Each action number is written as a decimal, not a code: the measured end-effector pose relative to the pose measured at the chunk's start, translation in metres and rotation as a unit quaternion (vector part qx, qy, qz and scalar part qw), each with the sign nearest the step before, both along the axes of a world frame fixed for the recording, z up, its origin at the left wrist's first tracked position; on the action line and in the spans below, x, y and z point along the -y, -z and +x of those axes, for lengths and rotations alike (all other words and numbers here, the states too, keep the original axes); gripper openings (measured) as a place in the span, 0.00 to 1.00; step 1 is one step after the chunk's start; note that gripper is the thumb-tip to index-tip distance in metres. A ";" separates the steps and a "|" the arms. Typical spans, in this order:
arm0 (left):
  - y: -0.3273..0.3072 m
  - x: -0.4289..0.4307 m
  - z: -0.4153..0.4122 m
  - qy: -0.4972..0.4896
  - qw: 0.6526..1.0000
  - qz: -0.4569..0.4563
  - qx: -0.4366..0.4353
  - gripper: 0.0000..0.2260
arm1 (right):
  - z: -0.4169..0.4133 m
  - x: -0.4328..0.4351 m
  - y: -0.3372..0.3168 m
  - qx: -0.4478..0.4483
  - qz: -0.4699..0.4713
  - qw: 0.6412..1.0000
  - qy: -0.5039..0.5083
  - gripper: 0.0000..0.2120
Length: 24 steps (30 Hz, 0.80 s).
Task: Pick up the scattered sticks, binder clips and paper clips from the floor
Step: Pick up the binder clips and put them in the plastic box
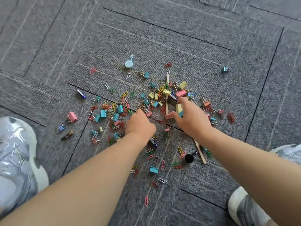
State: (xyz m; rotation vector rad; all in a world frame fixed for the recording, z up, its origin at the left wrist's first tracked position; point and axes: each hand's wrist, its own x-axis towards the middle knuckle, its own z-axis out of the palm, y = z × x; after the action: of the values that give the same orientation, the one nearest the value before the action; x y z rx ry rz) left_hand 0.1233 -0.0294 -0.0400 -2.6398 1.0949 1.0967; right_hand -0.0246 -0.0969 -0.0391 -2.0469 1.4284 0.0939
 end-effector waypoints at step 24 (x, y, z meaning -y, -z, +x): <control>-0.038 -0.003 0.025 -0.389 0.855 -0.130 -0.316 0.10 | -0.016 0.005 -0.007 0.012 0.069 0.995 0.065 0.10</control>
State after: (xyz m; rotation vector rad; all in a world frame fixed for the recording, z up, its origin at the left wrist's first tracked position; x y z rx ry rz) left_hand 0.1483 -0.0267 -0.0020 -3.1047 0.1195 2.2132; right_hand -0.0405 -0.1020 -0.0323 -1.8337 1.4937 0.1097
